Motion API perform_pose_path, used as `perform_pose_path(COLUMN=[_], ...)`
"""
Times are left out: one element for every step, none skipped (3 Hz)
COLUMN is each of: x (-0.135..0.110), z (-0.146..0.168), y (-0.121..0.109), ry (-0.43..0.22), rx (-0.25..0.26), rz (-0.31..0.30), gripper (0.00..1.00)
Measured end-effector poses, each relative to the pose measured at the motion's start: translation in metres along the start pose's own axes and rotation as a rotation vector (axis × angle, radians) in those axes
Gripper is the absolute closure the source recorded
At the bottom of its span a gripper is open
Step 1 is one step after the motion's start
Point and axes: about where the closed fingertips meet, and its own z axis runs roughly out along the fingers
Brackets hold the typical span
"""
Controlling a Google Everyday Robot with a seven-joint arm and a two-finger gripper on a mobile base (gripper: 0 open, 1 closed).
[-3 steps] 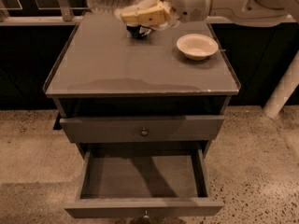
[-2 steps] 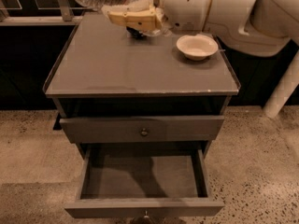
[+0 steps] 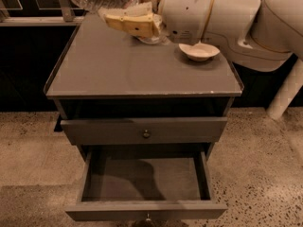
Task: Place water bottle into middle drawer
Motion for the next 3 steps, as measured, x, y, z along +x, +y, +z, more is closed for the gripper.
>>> perform_pose_path(x=[0.013,0.026,0.062], z=[-0.006,-0.023,-0.056], y=[0.023,0.064,0.118], ry=[0.008,0.043,0.100], rx=[-0.008,0.016,-0.008], rz=[0.056,0.193,0.375], gripper=[1.00,1.00,1.00])
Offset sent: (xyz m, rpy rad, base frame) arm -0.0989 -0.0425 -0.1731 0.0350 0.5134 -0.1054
